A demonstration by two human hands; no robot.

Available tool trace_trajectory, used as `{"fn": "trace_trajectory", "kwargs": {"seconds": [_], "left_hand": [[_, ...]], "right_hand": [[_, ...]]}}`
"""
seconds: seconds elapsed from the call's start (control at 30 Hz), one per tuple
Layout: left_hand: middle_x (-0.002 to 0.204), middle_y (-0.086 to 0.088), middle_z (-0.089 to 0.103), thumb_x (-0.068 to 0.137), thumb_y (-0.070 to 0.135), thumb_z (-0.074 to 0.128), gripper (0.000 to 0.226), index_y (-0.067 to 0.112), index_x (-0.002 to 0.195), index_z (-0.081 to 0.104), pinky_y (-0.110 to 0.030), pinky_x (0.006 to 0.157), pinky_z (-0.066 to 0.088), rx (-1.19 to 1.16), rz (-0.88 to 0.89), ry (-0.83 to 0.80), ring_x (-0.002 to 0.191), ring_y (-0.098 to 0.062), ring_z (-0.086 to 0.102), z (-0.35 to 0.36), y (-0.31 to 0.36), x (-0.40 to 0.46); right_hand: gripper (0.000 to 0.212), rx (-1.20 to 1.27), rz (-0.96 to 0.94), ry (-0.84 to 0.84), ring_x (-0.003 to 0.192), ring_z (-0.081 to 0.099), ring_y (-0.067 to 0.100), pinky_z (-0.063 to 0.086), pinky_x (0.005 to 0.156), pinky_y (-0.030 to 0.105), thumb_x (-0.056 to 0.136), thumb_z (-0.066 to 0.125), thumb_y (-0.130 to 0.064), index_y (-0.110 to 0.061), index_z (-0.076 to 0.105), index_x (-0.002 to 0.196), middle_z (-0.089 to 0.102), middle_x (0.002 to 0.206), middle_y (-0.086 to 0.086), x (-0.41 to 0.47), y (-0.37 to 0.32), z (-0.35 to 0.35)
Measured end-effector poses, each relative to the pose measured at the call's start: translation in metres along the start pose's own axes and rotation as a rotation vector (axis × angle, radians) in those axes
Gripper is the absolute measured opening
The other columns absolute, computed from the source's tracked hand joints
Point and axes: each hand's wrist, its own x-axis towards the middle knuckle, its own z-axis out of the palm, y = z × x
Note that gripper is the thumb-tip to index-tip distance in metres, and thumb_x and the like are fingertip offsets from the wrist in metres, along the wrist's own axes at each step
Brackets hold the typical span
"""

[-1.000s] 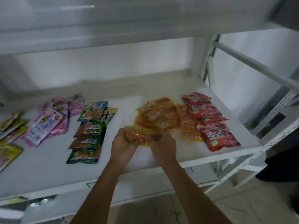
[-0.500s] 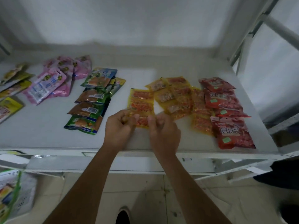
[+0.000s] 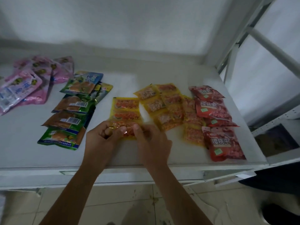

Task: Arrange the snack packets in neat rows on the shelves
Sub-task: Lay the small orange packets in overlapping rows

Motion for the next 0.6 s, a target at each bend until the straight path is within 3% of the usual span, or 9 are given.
{"fn": "trace_trajectory", "kwargs": {"seconds": [0.07, 0.13, 0.23, 0.33, 0.43, 0.5, 0.6], "left_hand": [[0.072, -0.017, 0.068, 0.089, 0.021, 0.08, 0.003, 0.021, 0.087, 0.078, -0.025, 0.067, 0.049, 0.004, 0.012, -0.012, 0.071, -0.011, 0.06, 0.002, 0.002, -0.002], [0.067, -0.014, 0.066, 0.09, 0.023, 0.079, 0.009, 0.02, 0.082, 0.077, -0.025, 0.065, 0.048, 0.018, 0.027, -0.024, 0.067, -0.01, 0.059, 0.005, -0.002, -0.002], [0.066, -0.011, 0.067, 0.091, 0.028, 0.078, 0.009, 0.024, 0.083, 0.077, -0.031, 0.064, 0.046, 0.066, 0.023, -0.054, 0.063, -0.016, 0.058, 0.006, -0.004, 0.0], [0.076, -0.007, 0.074, 0.092, 0.023, 0.081, 0.01, 0.032, 0.091, 0.077, -0.046, 0.07, 0.059, 0.096, 0.046, -0.064, 0.075, -0.033, 0.069, 0.007, -0.005, 0.002], [0.085, -0.013, 0.076, 0.094, 0.018, 0.078, 0.012, 0.029, 0.097, 0.077, -0.06, 0.082, 0.059, 0.051, 0.045, -0.06, 0.085, -0.045, 0.069, 0.005, -0.007, 0.003], [0.088, -0.023, 0.073, 0.091, 0.028, 0.077, 0.008, 0.031, 0.098, 0.077, -0.068, 0.082, 0.056, 0.025, 0.054, -0.05, 0.086, -0.053, 0.065, 0.001, -0.008, 0.004], [0.087, -0.031, 0.069, 0.083, 0.04, 0.075, 0.016, 0.031, 0.096, 0.078, -0.067, 0.076, 0.054, -0.027, 0.078, -0.037, 0.082, -0.058, 0.061, 0.001, -0.005, 0.003]], "right_hand": [[0.067, -0.041, -0.034, -0.066, 0.108, 0.062, 0.018, 0.037, 0.096, 0.041, 0.08, 0.029, -0.079, -0.035, 0.07, 0.111, 0.073, 0.105, -0.012, 0.0, 0.001, 0.0], [0.074, 0.045, -0.043, -0.069, 0.1, 0.065, 0.014, 0.039, 0.096, 0.04, 0.073, 0.028, -0.083, -0.033, 0.072, 0.106, 0.074, 0.096, -0.012, -0.002, 0.008, -0.002], [0.053, 0.142, -0.055, 0.029, 0.085, 0.065, 0.011, 0.044, 0.094, 0.047, 0.078, 0.047, -0.075, -0.03, 0.071, 0.094, 0.071, 0.081, -0.014, -0.006, 0.016, 0.001], [0.036, 0.139, -0.023, 0.045, 0.08, 0.064, 0.005, 0.042, 0.095, 0.042, 0.082, 0.063, -0.069, -0.033, 0.065, 0.085, 0.069, 0.074, -0.016, -0.005, 0.011, 0.002], [0.053, 0.067, -0.005, -0.005, 0.084, 0.064, 0.003, 0.04, 0.097, 0.04, 0.078, 0.048, -0.08, -0.033, 0.07, 0.089, 0.07, 0.078, -0.018, -0.004, 0.002, -0.001], [0.057, 0.058, 0.025, -0.063, 0.087, 0.061, -0.001, 0.035, 0.098, 0.039, 0.079, 0.038, -0.082, -0.036, 0.07, 0.092, 0.068, 0.081, -0.022, -0.002, 0.0, -0.004], [0.05, 0.28, 0.11, -0.146, 0.085, 0.061, 0.004, 0.043, 0.099, 0.045, 0.086, 0.047, -0.081, -0.039, 0.074, 0.086, 0.065, 0.073, -0.027, 0.009, -0.002, -0.009]]}}
